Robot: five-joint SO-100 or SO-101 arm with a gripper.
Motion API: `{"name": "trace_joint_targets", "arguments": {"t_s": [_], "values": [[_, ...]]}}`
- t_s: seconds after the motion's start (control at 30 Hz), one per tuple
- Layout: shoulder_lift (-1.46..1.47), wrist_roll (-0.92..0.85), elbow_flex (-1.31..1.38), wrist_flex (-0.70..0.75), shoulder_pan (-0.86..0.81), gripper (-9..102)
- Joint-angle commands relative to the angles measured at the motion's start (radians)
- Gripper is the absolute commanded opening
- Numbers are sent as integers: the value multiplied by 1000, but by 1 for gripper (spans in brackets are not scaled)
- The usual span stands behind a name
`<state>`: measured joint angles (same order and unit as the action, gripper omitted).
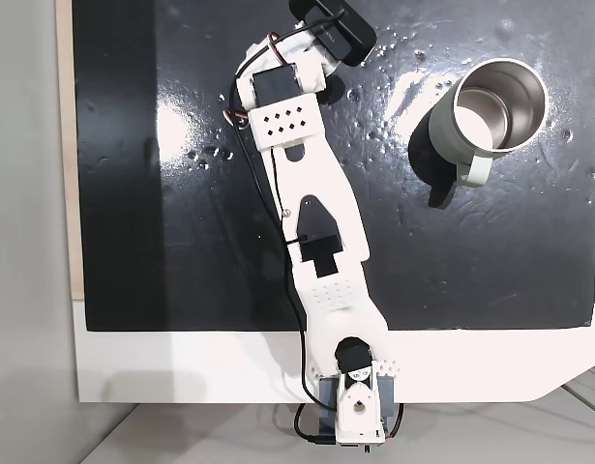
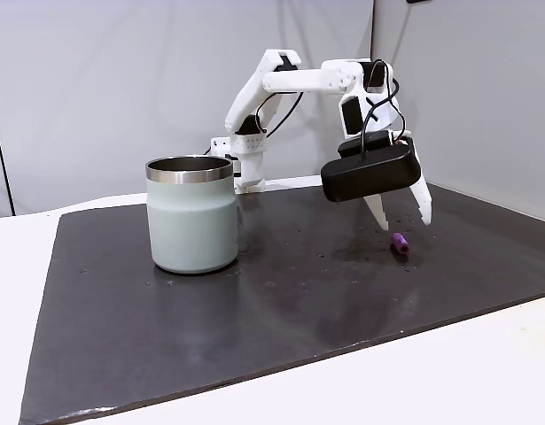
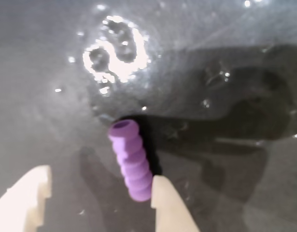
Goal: Grasp a pengrip and put it in the cup.
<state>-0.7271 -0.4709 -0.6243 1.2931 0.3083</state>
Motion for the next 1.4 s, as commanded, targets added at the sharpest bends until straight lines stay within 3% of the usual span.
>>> {"name": "trace_joint_targets", "arguments": {"t_s": [0.0, 0.1, 0.33, 0.57, 0.8, 1.1, 1.37], "values": [[118, -25, 296, 100, -17, 26], [462, -61, 899, 318, -17, 26], [505, -81, 890, 328, 2, 19], [532, -114, 891, 321, 8, 2], [540, -138, 891, 359, 28, 0], [225, -104, 854, 528, 3, 0], [-282, -101, 453, 535, -97, 0]]}}
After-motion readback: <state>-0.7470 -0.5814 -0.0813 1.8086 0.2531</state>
